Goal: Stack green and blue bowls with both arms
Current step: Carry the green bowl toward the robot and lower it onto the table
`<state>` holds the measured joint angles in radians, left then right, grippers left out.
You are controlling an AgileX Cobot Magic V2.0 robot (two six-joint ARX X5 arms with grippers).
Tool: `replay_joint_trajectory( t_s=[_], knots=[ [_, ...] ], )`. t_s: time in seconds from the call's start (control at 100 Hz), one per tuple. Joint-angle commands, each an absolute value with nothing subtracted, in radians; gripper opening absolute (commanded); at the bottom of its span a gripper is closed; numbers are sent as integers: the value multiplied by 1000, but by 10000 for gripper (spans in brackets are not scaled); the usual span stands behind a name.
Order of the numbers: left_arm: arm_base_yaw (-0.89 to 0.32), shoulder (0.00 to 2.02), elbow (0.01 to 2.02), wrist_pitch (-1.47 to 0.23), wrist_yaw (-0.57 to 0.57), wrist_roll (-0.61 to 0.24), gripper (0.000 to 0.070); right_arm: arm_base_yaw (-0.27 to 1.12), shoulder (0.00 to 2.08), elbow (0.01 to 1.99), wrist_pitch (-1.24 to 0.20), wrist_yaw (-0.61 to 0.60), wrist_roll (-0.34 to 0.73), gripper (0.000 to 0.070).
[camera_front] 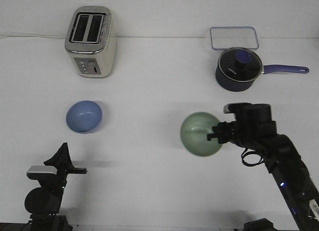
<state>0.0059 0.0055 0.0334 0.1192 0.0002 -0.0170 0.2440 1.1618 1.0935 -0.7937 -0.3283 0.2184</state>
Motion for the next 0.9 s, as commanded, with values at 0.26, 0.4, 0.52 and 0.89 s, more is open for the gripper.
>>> replay_joint_trajectory(
  t_s=[0.26,0.4,0.52,0.89],
  knots=[
    [6,4,14,130,1,-19,15,509,1233,912,-587,-253,341,0],
    [6,4,14,130,0,-20,15,554,1313,902,-565,-224,343,0],
    [6,4,14,130,1,-20,15,567,1386,902,-538,-228,339,0],
    [6,4,14,130,0,-20,15,573,1443,904,-508,-244,335,270]
  ],
)
